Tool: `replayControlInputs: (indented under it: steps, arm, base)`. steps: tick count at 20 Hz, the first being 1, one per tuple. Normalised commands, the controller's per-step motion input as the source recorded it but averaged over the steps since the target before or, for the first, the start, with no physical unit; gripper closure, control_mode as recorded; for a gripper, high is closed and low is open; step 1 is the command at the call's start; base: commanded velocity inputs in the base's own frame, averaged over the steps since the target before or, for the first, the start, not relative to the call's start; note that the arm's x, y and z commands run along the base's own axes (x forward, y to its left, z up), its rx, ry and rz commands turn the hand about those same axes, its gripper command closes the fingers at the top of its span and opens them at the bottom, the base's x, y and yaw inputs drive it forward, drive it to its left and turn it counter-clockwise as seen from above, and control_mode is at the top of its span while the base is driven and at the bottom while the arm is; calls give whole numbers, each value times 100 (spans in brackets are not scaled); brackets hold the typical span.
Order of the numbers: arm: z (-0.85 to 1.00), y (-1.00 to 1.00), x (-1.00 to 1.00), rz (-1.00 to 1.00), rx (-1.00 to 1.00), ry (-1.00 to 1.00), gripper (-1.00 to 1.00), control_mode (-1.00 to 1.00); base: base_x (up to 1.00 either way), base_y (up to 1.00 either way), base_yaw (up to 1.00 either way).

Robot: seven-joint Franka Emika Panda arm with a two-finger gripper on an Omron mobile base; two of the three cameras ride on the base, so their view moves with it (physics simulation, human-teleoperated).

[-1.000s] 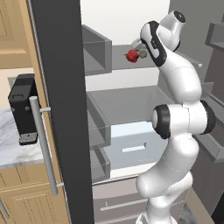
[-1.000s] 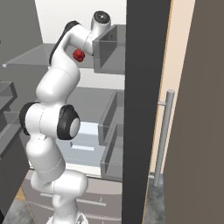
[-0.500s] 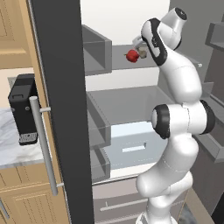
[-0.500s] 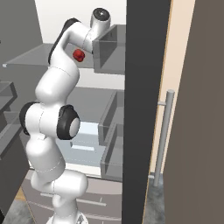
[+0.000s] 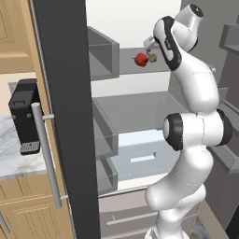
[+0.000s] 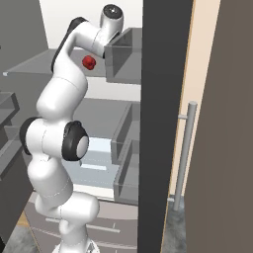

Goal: Retrieve the bottle and the shaker from the cabinet and place them next to the mixing bowl on the counter. Then add garlic from the fridge to the mixing bowl.

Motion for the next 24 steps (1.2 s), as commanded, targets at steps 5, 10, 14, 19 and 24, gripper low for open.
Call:
replayControlInputs:
  steps: [5, 10, 14, 19, 24]
  arm:
    - [-26, 0, -10, 0, -5, 9, -100, -100]
    - [-5, 0, -15, 0, -2, 4, -100, -100]
    - [10, 0, -3, 0, 0, 0, -100, -100]
    - [-3, 0, 0, 0, 0, 0, -100, -100]
    - [-32, 0, 4, 0, -2, 1, -100, -100]
  base:
    - [0, 0, 0]
    - [0, 0, 0]
    - [0, 0, 0]
    - [0, 0, 0]
    - [0, 0, 0]
